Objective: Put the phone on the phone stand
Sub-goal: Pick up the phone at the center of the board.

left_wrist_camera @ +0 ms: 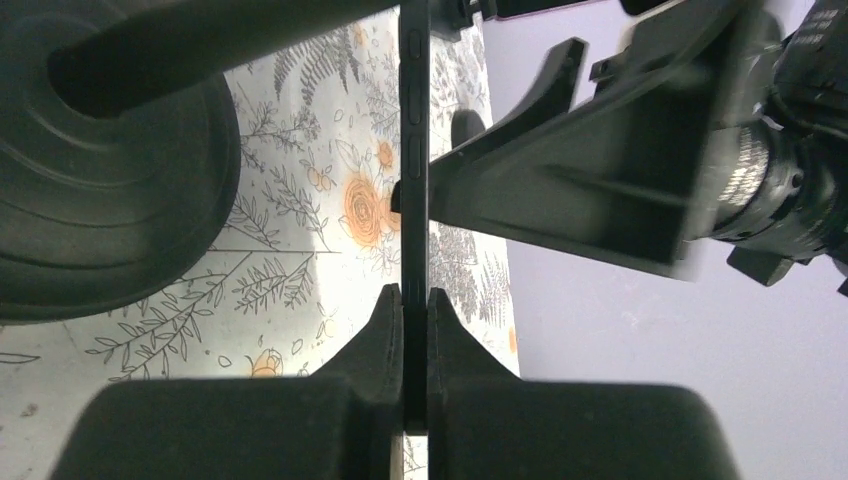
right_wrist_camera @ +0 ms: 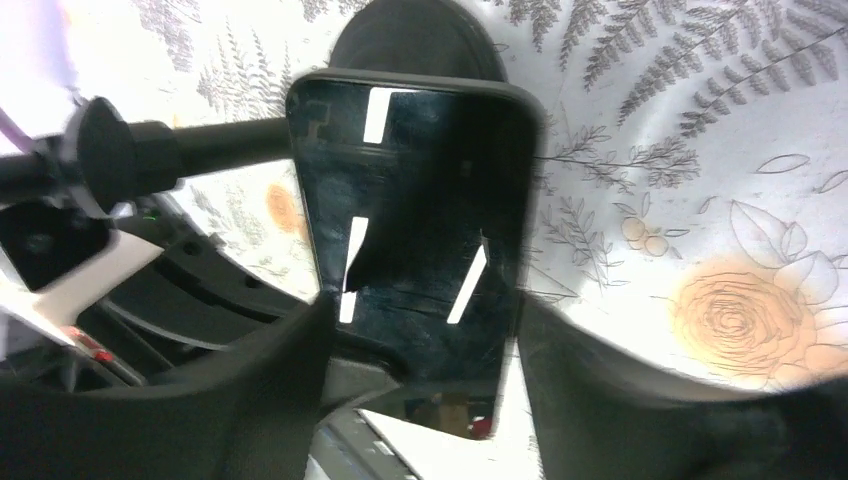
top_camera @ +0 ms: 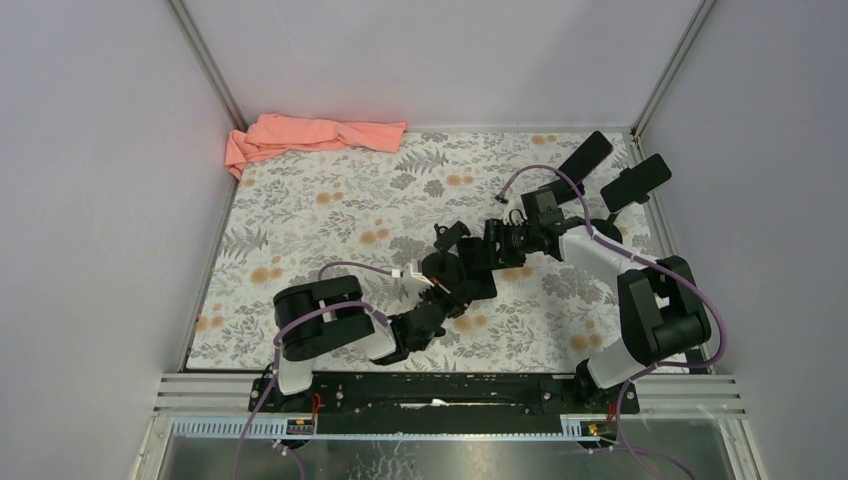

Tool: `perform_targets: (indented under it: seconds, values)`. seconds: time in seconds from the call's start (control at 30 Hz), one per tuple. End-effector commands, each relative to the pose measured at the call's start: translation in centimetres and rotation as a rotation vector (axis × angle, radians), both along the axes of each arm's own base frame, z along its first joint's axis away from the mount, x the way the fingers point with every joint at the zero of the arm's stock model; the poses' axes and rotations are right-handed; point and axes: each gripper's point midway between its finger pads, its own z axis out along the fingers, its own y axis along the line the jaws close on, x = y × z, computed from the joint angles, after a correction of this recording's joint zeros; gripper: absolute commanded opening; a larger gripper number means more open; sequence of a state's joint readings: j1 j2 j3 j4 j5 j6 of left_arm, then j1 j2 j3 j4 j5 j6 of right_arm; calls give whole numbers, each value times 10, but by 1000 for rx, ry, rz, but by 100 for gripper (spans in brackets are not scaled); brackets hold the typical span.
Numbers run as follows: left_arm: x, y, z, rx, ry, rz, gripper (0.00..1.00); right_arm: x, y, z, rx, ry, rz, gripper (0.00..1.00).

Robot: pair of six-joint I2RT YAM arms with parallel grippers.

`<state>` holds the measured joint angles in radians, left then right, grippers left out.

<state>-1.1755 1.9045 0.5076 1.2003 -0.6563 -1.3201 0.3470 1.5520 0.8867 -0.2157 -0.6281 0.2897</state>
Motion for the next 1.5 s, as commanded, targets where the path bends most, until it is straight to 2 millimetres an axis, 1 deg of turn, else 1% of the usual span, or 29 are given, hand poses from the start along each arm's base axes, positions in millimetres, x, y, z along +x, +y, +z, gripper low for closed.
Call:
perform_targets:
  seconds: [0.0, 0.17, 0.37, 0.47, 0.57, 0.7, 0.77, 0.87, 0.9, 0.97, 1.1, 1.3, 1.47]
  values:
    - [3, 3, 8, -10, -42, 13, 0, -2, 11, 26, 61, -67, 53, 51]
    - [-1, 3, 18, 0, -92, -21, 0, 3, 3, 43, 61, -133, 66, 65]
    - [-13, 1, 37, -8, -182, -103, 0, 10, -19, 71, 109, -240, 81, 71]
    - [-21, 3, 45, -20, -222, -145, 0, 1, -30, 88, 156, -350, 181, 81]
    - [-33, -1, 54, -29, -266, -214, 0, -10, -43, 107, 230, -447, 261, 87]
    - [-52, -7, 67, -33, -333, -317, 0, -16, -57, 120, 248, -541, 276, 93]
    - [-62, -10, 74, -25, -371, -359, 0, -20, -61, 123, 254, -577, 286, 99]
    - [-77, -11, 86, -25, -420, -409, 0, -31, -61, 128, 271, -619, 313, 100]
    - [-81, -10, 89, -26, -433, -416, 0, -32, -65, 131, 279, -635, 307, 100]
    - [-86, -6, 96, -31, -451, -423, 0, -34, -67, 139, 286, -658, 307, 100]
    - [-95, 2, 110, -49, -483, -427, 0, -47, -64, 159, 311, -698, 353, 100]
    - [-97, 18, 142, -89, -548, -382, 0, -65, -61, 187, 343, -721, 383, 100]
    - [-95, 30, 175, -119, -617, -336, 0, -87, -55, 198, 449, -694, 416, 100]
